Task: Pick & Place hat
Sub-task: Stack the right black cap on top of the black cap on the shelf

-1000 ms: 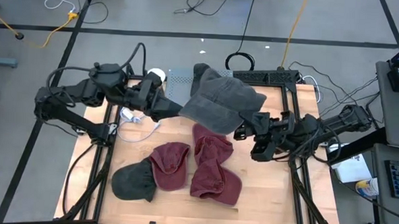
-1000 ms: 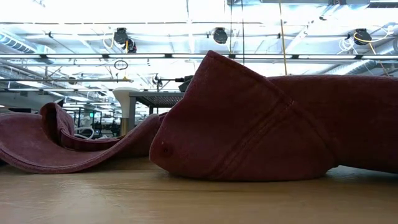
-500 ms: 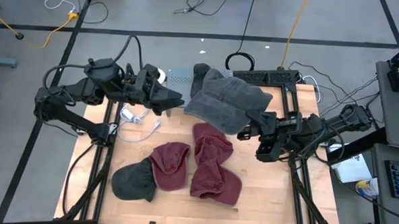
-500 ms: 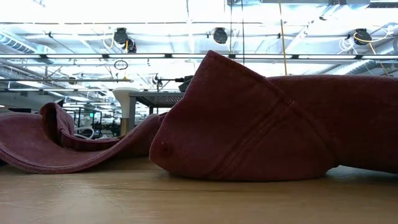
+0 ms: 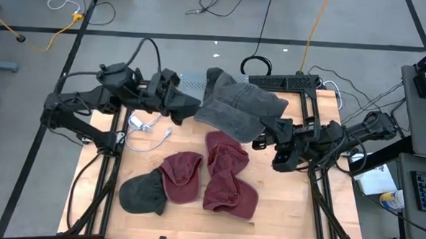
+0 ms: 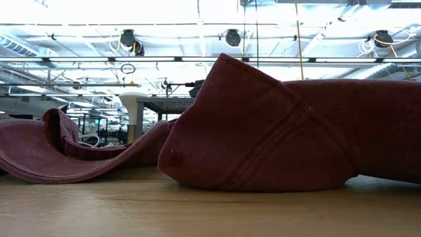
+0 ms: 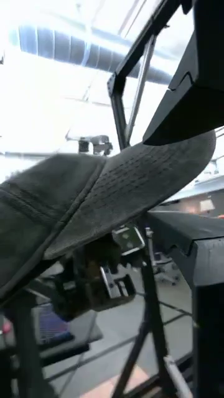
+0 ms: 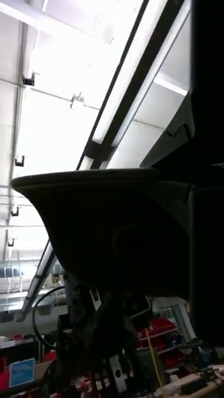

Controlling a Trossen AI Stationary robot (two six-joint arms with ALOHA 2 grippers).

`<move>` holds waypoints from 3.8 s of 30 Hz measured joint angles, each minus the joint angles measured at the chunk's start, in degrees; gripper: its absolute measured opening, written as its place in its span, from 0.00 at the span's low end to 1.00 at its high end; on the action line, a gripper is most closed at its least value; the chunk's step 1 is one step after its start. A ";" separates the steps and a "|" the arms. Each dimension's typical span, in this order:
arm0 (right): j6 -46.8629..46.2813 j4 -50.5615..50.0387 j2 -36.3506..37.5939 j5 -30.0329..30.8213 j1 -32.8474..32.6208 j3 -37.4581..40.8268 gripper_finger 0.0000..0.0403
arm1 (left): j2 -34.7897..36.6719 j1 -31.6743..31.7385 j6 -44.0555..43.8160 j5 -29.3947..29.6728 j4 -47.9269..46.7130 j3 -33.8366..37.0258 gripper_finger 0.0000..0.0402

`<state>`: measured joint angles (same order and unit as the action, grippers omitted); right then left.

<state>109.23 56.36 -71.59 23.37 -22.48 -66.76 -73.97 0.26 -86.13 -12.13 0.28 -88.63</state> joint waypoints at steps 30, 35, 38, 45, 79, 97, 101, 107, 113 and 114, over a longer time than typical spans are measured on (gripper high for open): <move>-7.66 -10.92 0.02 9.76 1.90 0.01 0.21 | -2.16 0.56 -1.08 -5.74 10.07 0.04 0.33; -9.40 -12.30 0.00 9.84 1.90 0.02 0.23 | -2.19 0.81 -1.11 -7.58 9.90 0.04 0.15; -11.57 -12.20 0.00 9.83 1.88 0.01 0.25 | -2.19 1.12 -1.21 -8.64 9.92 0.04 0.05; -29.86 -12.64 0.00 9.89 -0.67 0.00 0.29 | -2.19 3.37 -1.20 -11.69 11.78 0.04 0.05; -131.71 -19.79 -0.02 2.58 4.63 0.00 0.39 | -2.03 7.55 72.35 -16.18 16.99 0.04 0.02; -135.79 -12.69 0.00 -24.37 19.01 0.02 0.39 | -7.64 -3.82 93.09 6.76 12.61 -0.05 0.02; -135.85 -11.45 0.00 -28.28 19.54 0.00 0.39 | -9.51 -4.21 91.73 8.31 13.68 -0.01 0.02; -136.10 -11.20 0.00 -31.04 19.52 0.02 0.39 | -11.07 -4.27 90.07 10.45 14.31 0.02 0.02; -138.79 -10.77 0.00 -31.10 19.52 0.02 0.25 | -11.19 -4.66 90.12 11.12 14.50 0.02 0.02; -138.79 -10.70 -0.02 -31.10 19.52 0.02 0.21 | -11.19 -4.65 90.09 11.11 14.53 0.02 0.02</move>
<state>-29.56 45.66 -71.61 -7.73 -2.96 -66.74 -85.17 -4.39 3.97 -1.02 14.81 -88.62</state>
